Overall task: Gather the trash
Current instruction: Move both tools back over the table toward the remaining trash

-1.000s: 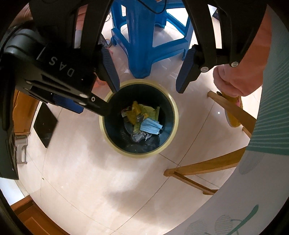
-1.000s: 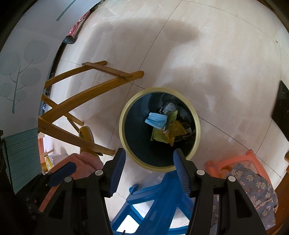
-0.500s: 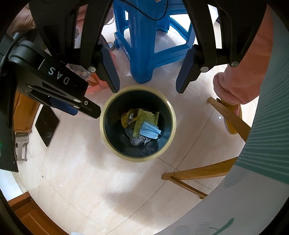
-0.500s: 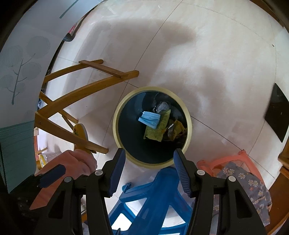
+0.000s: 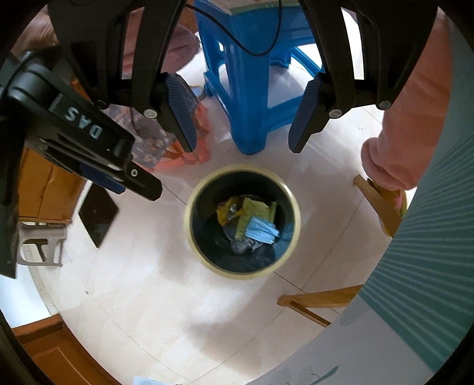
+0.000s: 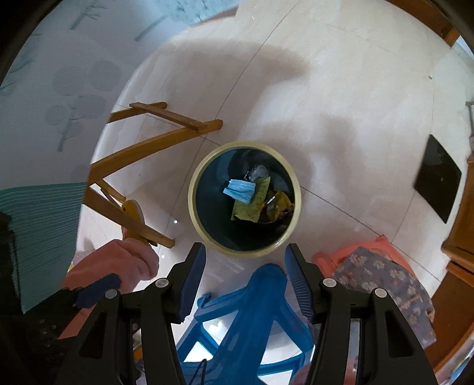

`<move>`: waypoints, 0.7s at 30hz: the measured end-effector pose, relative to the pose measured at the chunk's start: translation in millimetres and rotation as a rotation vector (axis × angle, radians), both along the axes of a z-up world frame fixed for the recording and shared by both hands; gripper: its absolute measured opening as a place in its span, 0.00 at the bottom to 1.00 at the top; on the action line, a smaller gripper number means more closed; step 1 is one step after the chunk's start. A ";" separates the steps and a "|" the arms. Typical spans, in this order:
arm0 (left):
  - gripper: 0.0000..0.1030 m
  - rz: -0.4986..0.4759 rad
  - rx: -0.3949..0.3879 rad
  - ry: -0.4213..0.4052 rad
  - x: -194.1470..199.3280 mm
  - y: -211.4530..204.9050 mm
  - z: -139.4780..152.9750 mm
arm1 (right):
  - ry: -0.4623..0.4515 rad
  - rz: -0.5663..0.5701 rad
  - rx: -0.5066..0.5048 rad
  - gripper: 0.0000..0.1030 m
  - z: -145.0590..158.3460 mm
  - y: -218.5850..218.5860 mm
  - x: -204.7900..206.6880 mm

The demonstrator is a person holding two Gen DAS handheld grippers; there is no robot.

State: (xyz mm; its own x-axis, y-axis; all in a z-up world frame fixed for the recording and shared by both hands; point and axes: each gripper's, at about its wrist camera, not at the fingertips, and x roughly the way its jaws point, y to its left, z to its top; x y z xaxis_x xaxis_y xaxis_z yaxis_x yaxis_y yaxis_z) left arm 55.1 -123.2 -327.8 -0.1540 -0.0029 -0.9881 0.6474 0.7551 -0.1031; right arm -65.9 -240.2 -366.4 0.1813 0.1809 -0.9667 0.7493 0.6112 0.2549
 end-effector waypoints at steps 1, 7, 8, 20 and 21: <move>0.60 -0.005 -0.005 0.009 -2.4 1.1 2.9 | -0.003 0.003 -0.006 0.55 7.0 2.6 -2.6; 0.60 -0.070 -0.035 0.076 -24.0 7.6 32.2 | -0.067 -0.010 -0.040 0.55 66.2 15.9 -22.9; 0.60 -0.096 -0.052 0.084 -29.9 9.0 43.3 | -0.080 -0.019 -0.043 0.55 75.6 16.8 -26.7; 0.60 -0.336 -0.377 -0.137 -57.8 40.5 227.2 | -0.306 -0.078 -0.188 0.55 235.0 23.4 -57.6; 0.60 -0.340 -0.404 -0.170 -54.6 46.5 242.8 | -0.320 -0.065 -0.201 0.55 248.0 27.8 -53.4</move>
State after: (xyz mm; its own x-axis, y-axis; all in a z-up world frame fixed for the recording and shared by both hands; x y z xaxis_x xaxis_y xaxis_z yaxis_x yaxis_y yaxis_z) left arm 0.5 -76.7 -85.0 -0.0506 -0.3652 -0.9296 0.8806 0.4227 -0.2140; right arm -119.3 -212.4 -118.4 0.4843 -0.0285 -0.8744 0.6905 0.6262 0.3620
